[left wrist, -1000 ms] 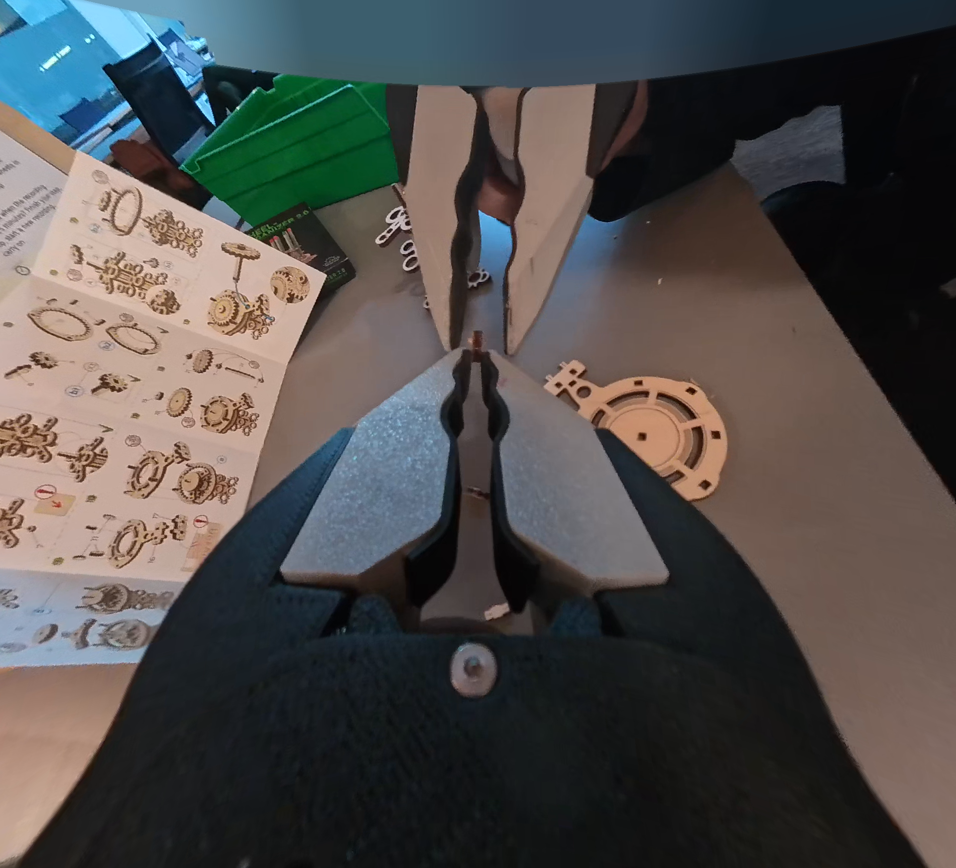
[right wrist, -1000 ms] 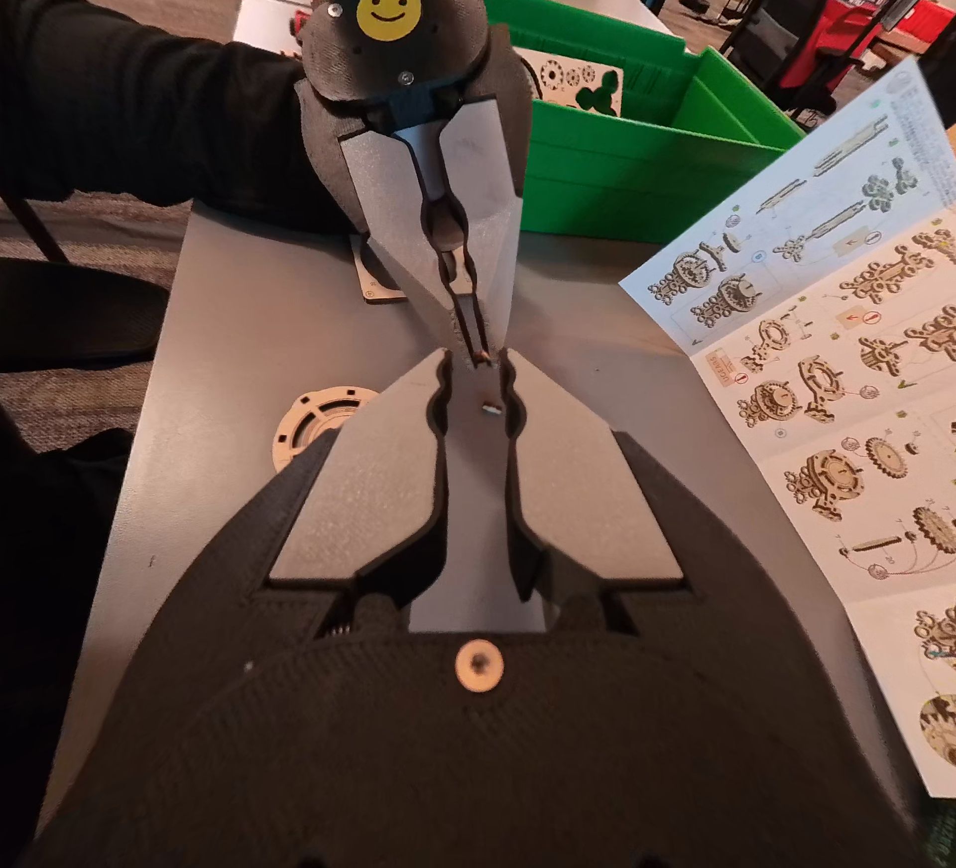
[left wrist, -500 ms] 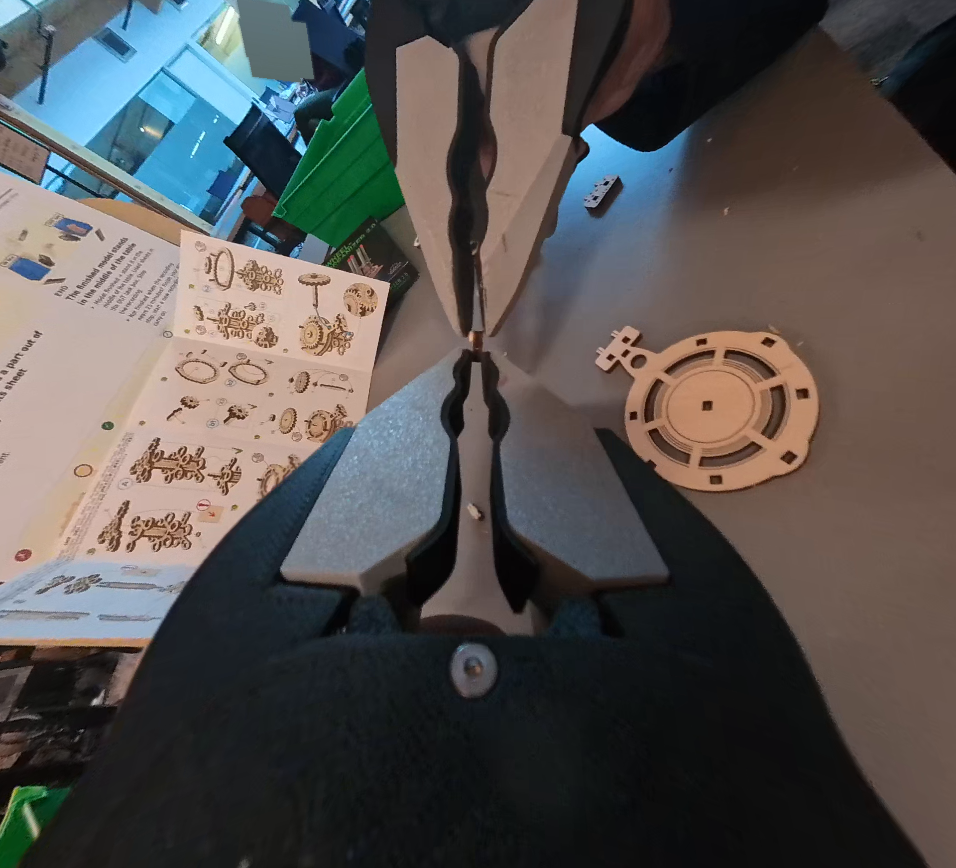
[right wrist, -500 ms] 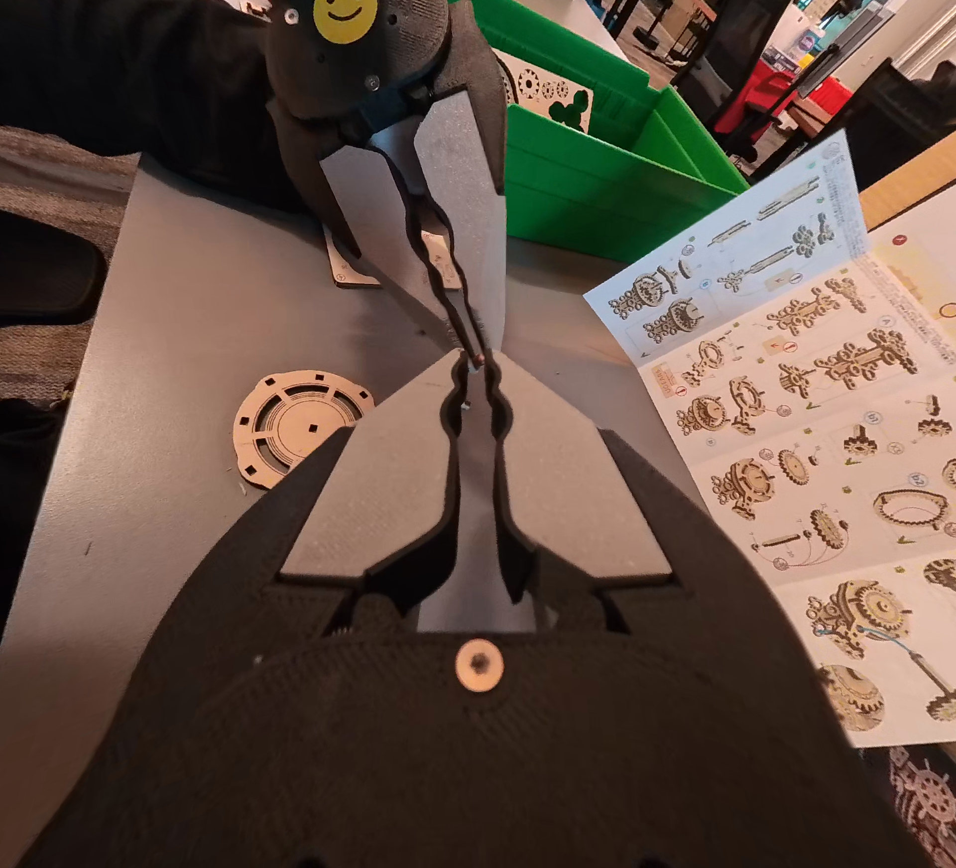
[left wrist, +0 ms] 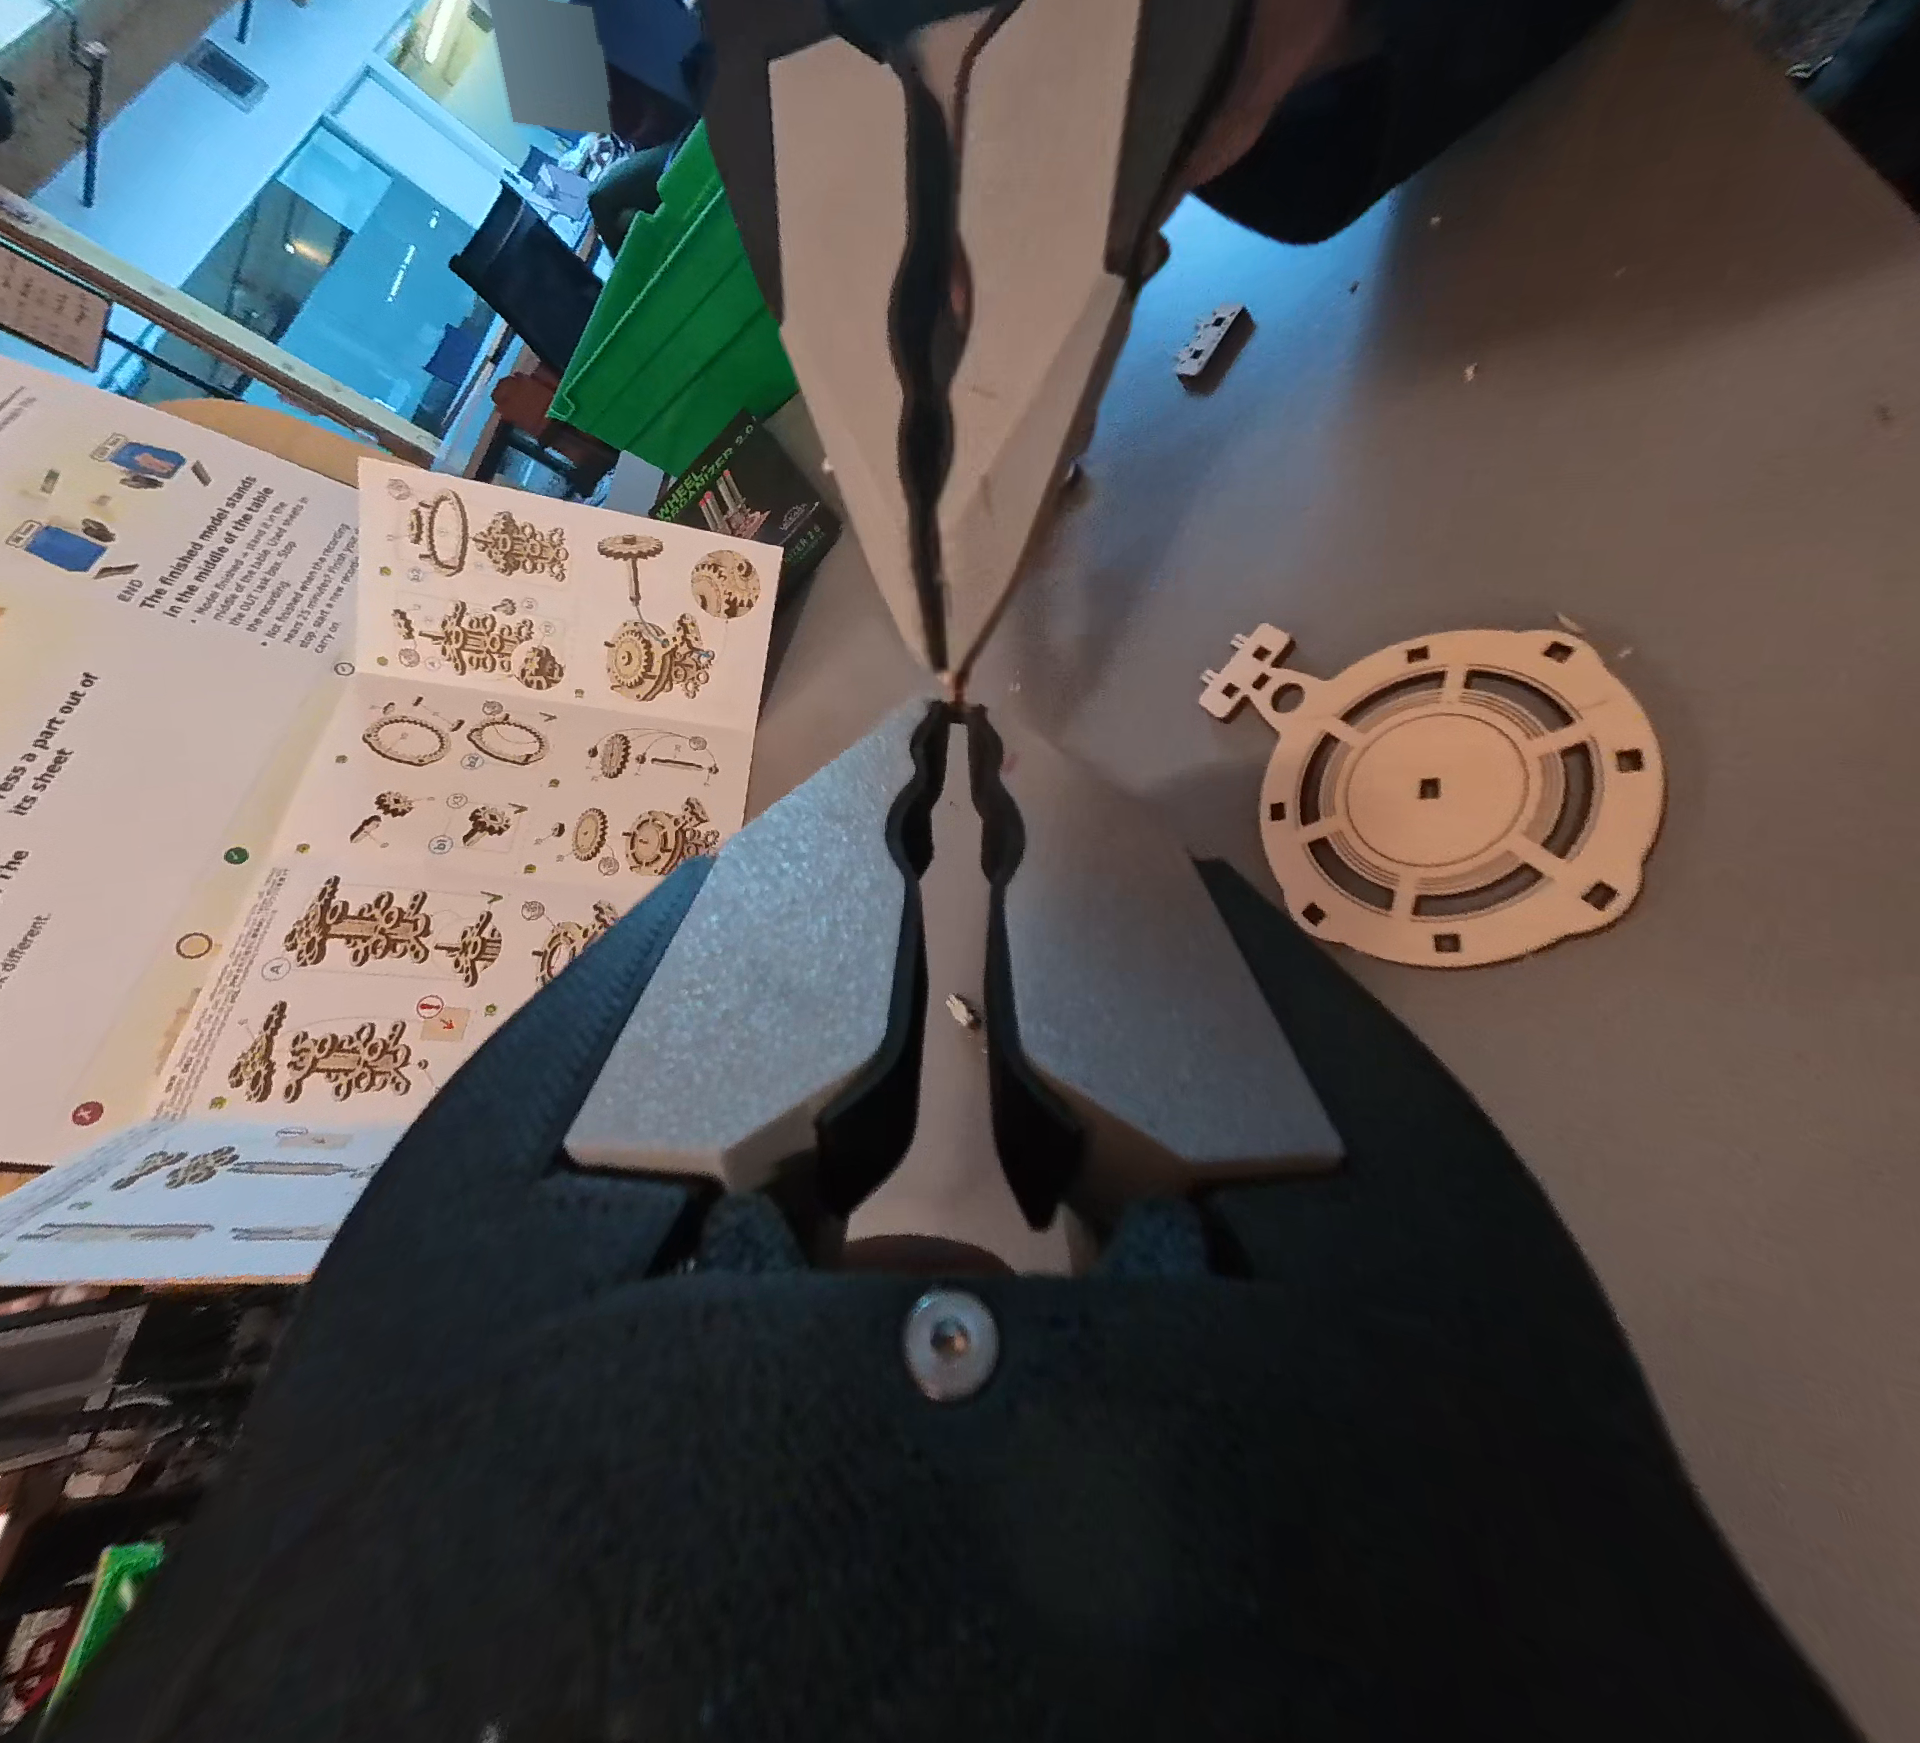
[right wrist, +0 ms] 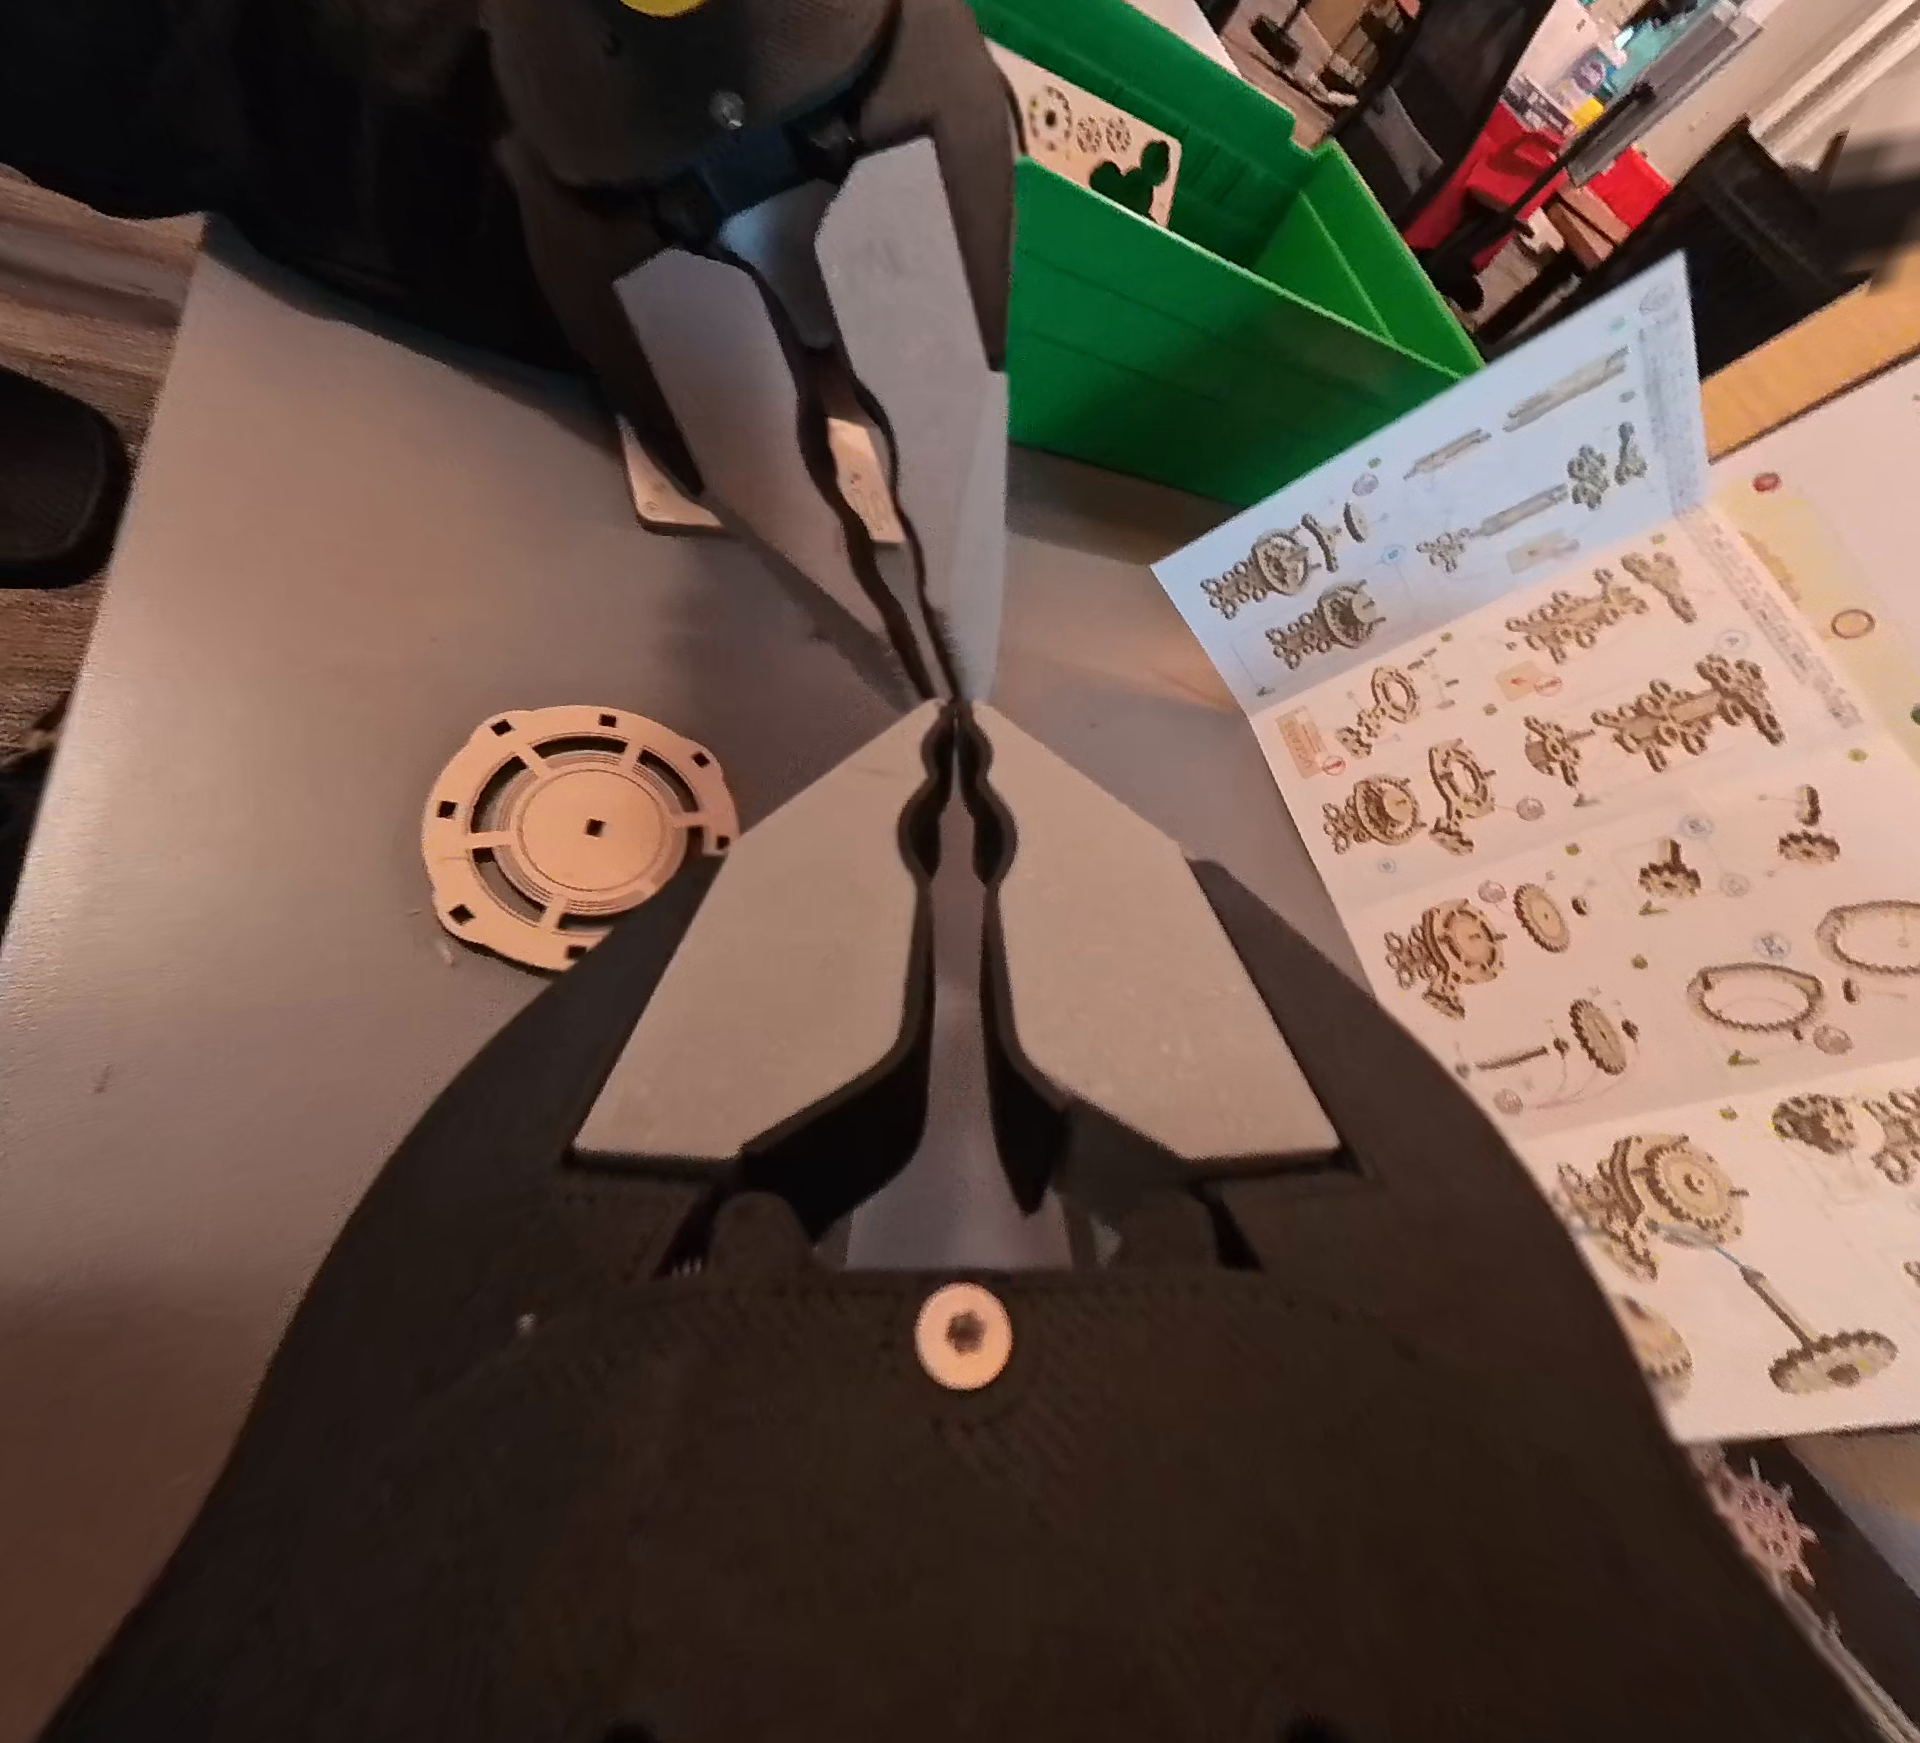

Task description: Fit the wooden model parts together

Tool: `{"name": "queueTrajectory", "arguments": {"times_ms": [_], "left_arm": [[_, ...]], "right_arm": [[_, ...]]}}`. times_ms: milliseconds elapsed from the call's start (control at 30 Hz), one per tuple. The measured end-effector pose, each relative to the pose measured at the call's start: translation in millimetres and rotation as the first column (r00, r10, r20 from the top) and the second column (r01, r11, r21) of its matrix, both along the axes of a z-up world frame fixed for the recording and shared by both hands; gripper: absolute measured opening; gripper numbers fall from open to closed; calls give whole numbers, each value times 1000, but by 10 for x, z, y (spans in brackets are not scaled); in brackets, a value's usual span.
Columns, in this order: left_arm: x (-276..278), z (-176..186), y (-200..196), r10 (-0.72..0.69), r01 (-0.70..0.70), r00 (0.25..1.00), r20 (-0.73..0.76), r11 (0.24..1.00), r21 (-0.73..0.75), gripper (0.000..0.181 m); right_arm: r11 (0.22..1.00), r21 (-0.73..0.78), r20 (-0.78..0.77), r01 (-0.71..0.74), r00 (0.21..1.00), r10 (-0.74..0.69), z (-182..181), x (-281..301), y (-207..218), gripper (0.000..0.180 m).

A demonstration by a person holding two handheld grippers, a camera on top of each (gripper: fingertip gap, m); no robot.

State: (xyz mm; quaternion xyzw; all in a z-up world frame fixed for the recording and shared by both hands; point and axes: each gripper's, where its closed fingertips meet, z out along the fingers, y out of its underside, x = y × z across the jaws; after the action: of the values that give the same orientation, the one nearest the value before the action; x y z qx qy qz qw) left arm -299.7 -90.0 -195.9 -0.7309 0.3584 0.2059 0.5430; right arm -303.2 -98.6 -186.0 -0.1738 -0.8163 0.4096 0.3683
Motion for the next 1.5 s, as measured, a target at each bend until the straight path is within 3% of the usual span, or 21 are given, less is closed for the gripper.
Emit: {"name": "queueTrajectory", "arguments": {"times_ms": [167,467,633,767,867,1033,1167,1233,1367,1500], "left_arm": [[-14,-19,2,5,-5,1000,-8,1000,-5,0],[-29,-14,-1,11,-11,1000,-21,1000,-2,1],[-6,-55,3,2,-3,1000,-27,1000,-20,0],[-26,-105,-1,11,-12,999,-33,999,-49,0],[-2,-105,1,0,-1,999,-33,999,-47,0],[-7,-97,3,2,-4,999,-40,999,-40,0],[15,-71,-1,-5,4,999,-39,1000,-30,0],[8,-41,-3,0,0,999,-39,1000,-18,1],[-2,-102,-8,1,-4,998,-60,999,-46,0],[21,-126,0,-7,3,998,-57,998,-55,0]], "right_arm": [[1000,-15,11,2,1000,-1,9,1,33,16],[996,87,-4,16,1000,-16,-116,-12,43,13],[994,75,-37,-79,996,82,-51,122,-108,18],[991,135,-21,3,1000,0,-150,18,11,8],[987,144,-17,73,997,-72,-152,-61,159,15],[993,109,-32,-47,998,51,-90,94,-47,18],[981,191,-3,-28,1000,29,-252,63,-14,18],[975,218,18,-29,1000,26,-314,65,8,7],[987,162,-48,-15,999,23,-147,55,-21,21],[979,193,-36,-58,997,66,-209,114,-75,17]]}}
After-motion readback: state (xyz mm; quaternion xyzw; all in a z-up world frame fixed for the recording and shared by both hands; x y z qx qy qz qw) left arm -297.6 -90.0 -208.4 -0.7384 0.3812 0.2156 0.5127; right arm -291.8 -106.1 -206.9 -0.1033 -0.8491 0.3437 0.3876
